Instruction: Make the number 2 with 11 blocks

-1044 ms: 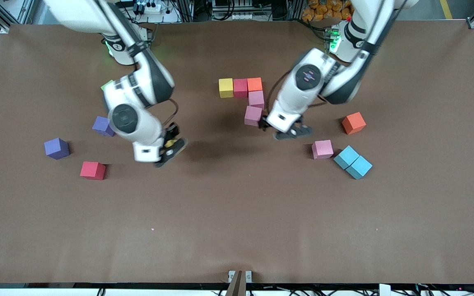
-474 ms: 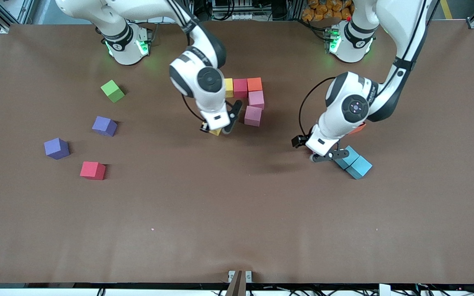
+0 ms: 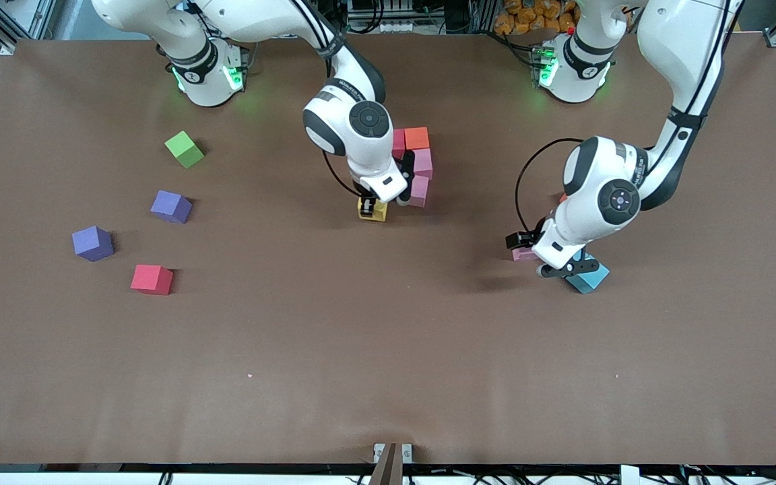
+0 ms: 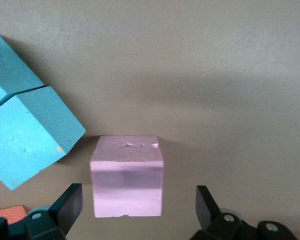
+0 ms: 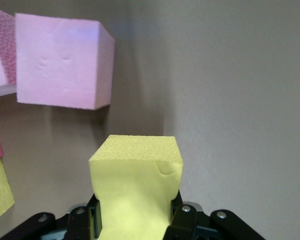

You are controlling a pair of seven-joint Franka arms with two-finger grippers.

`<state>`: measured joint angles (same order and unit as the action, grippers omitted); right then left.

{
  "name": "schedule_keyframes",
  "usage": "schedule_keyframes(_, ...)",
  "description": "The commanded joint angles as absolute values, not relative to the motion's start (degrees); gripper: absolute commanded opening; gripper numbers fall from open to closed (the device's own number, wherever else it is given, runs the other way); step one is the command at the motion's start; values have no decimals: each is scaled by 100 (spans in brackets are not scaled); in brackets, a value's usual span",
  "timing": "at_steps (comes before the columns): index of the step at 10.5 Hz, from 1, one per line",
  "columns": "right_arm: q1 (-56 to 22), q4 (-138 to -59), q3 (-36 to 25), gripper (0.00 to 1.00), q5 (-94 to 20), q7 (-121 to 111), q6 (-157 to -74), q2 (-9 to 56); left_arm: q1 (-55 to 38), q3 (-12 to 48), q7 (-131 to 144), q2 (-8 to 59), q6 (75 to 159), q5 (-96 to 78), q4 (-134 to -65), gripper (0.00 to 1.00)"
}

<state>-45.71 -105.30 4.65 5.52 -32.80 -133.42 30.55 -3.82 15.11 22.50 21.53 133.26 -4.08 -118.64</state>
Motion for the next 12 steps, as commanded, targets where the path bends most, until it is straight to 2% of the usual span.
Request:
schedule_keyframes(1,-4719,-10397,431,42,633,-3813,-13473,3252,-326,1573,2250,2118,13122,-168,-11883,100)
schedule_keyframes(12,-5106,-10450,439,42,571,-3823,-13535,3305,-132,1573,2224,2549,13131,-123,-11883,99)
